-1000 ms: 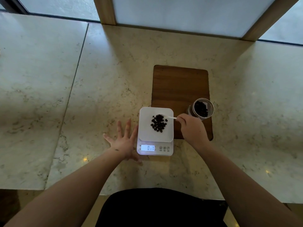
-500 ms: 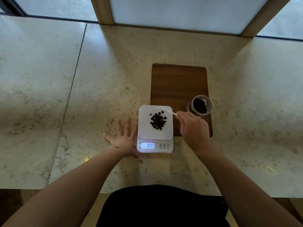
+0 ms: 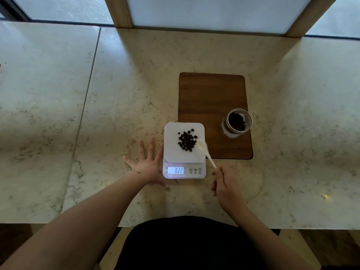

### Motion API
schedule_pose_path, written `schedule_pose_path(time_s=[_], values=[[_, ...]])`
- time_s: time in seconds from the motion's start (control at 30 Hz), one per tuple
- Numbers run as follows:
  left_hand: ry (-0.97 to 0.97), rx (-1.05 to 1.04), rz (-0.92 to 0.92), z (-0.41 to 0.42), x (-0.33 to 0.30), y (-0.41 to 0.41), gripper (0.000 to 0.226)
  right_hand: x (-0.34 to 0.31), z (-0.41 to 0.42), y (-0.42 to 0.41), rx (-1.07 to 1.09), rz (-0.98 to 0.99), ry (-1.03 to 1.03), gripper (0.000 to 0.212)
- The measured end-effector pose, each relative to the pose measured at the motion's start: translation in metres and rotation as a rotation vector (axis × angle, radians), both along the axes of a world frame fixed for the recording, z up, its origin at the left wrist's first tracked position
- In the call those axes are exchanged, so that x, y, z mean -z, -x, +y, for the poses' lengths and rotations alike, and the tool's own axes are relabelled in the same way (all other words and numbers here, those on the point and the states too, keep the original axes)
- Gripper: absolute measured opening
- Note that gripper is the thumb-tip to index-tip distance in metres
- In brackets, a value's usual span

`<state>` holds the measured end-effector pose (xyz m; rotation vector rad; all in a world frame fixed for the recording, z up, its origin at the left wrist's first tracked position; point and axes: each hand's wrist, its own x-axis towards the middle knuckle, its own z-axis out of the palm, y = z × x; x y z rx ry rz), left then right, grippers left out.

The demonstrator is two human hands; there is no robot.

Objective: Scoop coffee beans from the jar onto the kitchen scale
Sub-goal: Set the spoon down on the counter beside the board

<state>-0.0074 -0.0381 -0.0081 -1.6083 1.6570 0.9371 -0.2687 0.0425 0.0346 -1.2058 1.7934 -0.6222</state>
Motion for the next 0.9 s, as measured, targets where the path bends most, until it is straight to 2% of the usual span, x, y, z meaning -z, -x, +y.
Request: schedule_pose_path(time_s=[0.17,0.4,0.63,0.9], values=[[-0.012,0.004,-0.013,0.0,-0.006,0.003,0.164,0.01,0.016,0.003,0.055,0.082,-0.037,0.027],[-0.011,-0.005,-0.01,0.0,-0.004,0.001,0.164,0.024,0.002,0.027,0.268,0.106,-0.13,0.033],[-0.022,0.009,-0.004,0.001,-0.006,0.003,0.164,0.035,-0.011,0.039,0.307,0.177,-0.168,0.033],[-0.026,0.011,-0.023,-0.001,-0.007,0.004,0.164,0.036,-0.022,0.037,0.257,0.223,-0.186,0.034]])
